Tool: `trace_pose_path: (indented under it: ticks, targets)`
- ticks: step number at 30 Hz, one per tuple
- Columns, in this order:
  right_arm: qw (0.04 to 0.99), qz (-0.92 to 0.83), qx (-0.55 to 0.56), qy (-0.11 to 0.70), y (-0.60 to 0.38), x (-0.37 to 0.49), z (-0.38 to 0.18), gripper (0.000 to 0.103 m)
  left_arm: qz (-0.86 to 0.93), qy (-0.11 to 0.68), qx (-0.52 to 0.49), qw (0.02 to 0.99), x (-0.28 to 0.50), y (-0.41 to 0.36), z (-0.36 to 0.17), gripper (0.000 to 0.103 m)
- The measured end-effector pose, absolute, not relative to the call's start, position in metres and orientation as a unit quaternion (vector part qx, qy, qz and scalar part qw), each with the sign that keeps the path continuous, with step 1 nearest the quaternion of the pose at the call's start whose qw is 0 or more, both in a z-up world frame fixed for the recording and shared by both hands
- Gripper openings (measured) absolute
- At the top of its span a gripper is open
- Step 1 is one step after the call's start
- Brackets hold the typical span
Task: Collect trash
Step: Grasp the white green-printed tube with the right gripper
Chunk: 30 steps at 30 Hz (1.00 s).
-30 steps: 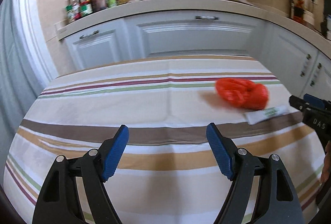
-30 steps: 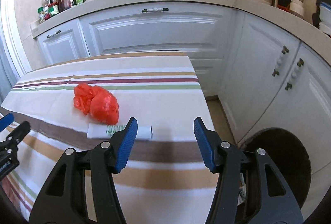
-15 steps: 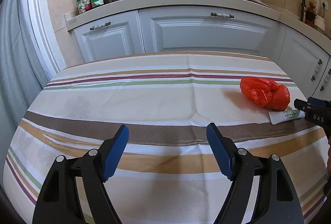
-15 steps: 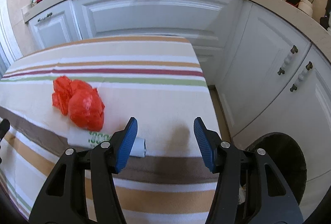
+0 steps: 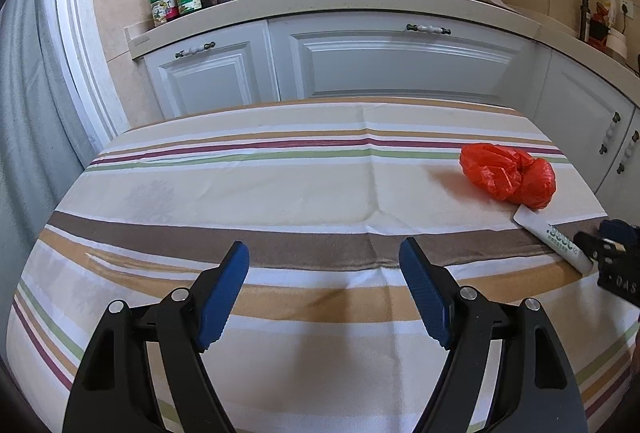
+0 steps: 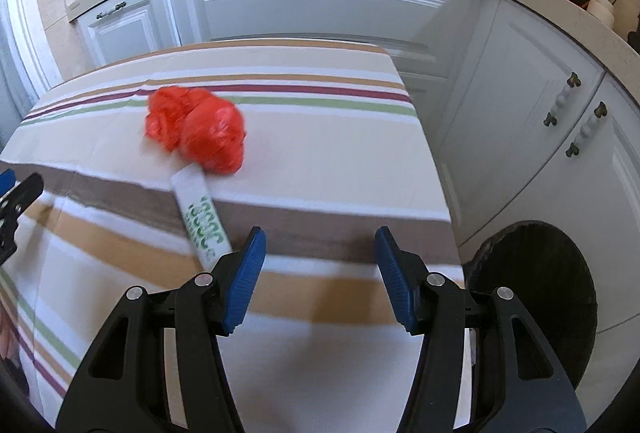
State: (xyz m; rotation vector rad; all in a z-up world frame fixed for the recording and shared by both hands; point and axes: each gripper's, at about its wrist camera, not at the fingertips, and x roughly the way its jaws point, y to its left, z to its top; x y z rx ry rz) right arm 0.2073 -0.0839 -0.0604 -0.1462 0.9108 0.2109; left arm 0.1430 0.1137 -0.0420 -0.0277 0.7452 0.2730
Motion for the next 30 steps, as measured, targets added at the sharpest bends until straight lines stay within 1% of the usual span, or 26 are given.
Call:
trace_pose_path:
  ticks: [6,15,26,27,30]
  targets:
    - [0.893,0.101,-0.065,0.434,-0.085,0.192,-0.058,0.055,0.137,0.364,-0.015,0.921,0.139,0.116,-0.042,0.075]
    - [0.906,0.115,-0.049,0.405,-0.082,0.184,-0.039,0.055,0.147,0.359,-0.017,0.922,0.132,0.124,-0.038,0.075]
    - [0.891,0.148,-0.064,0.424,-0.052,0.188,-0.054,0.055,0.17,0.365,-0.019,0.915,0.125,0.142,-0.044,0.075]
    - [0.89,0.148,-0.065,0.427,-0.052,0.189,-0.056,0.054,0.17,0.366,-0.02,0.915,0.125,0.143,-0.045,0.075]
    - [0.884,0.152,-0.066,0.437,-0.05,0.192,-0.06,0.038,0.17,0.366,-0.023,0.915,0.125,0.144,-0.045,0.075]
